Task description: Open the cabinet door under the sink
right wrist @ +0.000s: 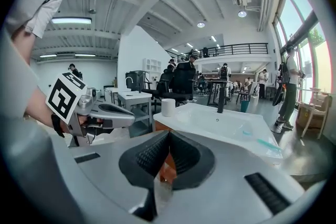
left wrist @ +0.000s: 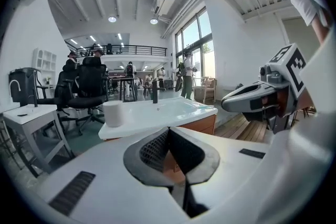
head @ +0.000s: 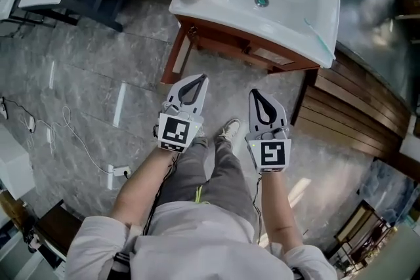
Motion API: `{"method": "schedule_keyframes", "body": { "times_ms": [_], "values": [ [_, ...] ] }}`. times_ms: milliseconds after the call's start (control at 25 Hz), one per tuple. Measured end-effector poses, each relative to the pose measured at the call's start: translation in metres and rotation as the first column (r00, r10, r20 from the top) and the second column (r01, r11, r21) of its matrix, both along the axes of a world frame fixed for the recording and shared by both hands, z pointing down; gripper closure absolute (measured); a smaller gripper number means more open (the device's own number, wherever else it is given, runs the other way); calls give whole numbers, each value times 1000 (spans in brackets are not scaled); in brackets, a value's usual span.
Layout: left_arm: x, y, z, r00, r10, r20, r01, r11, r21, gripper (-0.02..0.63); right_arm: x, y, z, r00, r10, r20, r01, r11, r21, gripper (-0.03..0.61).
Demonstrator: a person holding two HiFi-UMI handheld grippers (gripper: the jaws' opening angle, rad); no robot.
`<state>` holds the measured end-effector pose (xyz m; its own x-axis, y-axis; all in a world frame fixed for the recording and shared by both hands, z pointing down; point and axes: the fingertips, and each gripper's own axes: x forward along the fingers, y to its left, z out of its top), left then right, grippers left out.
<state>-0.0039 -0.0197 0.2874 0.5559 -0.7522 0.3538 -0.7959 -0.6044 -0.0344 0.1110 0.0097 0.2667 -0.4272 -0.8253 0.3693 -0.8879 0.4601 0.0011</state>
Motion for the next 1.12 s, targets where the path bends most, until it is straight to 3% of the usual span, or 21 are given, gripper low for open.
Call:
{"method": "schedule_keyframes", "body": {
  "times_ms": [600,1120],
  "values": [
    [41,3,-108,1000,24,-8,-23,994,107,597,78,28,-91,996,89,20,-91,994,69,547],
    [45,6,-211,999,18,-41,-7,968,252,597,111,27,-167,991,105,83,-117,981,157,548]
  ]
}}
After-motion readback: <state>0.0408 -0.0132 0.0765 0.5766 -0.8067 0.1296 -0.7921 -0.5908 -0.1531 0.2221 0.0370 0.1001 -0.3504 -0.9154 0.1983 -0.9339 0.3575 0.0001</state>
